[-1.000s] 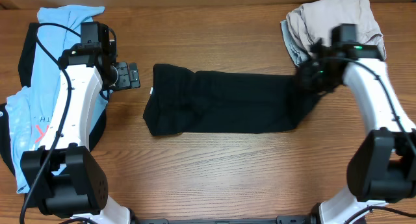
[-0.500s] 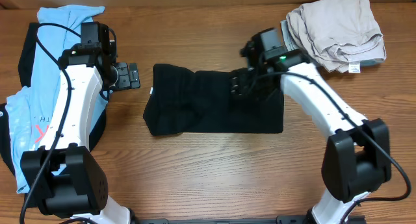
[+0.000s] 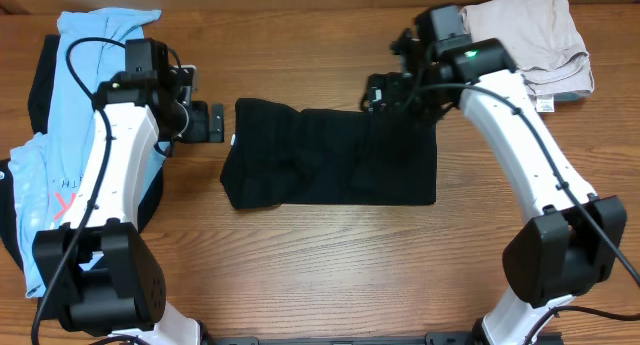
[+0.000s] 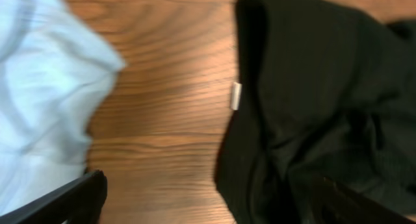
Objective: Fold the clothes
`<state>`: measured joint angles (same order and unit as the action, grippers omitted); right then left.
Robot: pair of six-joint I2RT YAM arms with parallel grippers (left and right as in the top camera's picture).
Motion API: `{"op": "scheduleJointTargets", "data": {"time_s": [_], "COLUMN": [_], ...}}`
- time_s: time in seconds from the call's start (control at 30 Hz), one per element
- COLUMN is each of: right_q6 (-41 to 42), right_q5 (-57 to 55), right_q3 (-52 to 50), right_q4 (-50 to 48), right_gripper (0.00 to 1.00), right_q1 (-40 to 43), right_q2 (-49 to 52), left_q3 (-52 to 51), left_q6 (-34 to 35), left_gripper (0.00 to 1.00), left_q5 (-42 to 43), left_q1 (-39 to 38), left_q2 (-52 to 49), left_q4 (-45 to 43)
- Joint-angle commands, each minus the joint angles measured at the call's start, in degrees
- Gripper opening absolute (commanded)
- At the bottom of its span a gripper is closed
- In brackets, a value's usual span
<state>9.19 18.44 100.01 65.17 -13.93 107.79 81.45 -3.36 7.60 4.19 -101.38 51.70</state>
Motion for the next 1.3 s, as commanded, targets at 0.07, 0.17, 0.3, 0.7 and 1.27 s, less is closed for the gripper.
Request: {"op": "scheduleJointTargets", "data": {"time_s": [0.07, 0.17, 0.3, 0.7, 1.27], "right_q6": [-0.7, -0.9, -1.8, -1.9, -1.2], "right_q5": [-2.7, -4.0, -4.5, -4.4, -4.5], "right_q3": [-0.1, -0.5, -0.7, -0.7, -5.2], "right_q4": [1.5, 1.4, 1.4, 1.4, -0.2], "right_gripper": [0.95, 0.98, 0.98, 0.96, 0.63], "right_q1": [3.1, 3.8, 3.9, 3.9, 4.0], "right_q2": [-0.6, -0.6, -0.6, -0.6, -0.3], "left_q3": [-6.3, -6.6, -6.6, -6.7, -6.7], "left_q6": [-9.6, -11.5, -11.9, -15.8, -16.7], "left_gripper": [1.0, 1.0, 1.0, 0.94, 0.22], "left_q5": [11.6, 15.2, 19.0, 22.2, 16.2], "left_q1": [0.3, 0.3, 0.3, -0.5, -8.0], "left_q2": [-1.8, -4.6, -8.5, -16.9, -21.1], "left_q4": [-4.6, -6.0, -7.9, -10.0, -11.9]}}
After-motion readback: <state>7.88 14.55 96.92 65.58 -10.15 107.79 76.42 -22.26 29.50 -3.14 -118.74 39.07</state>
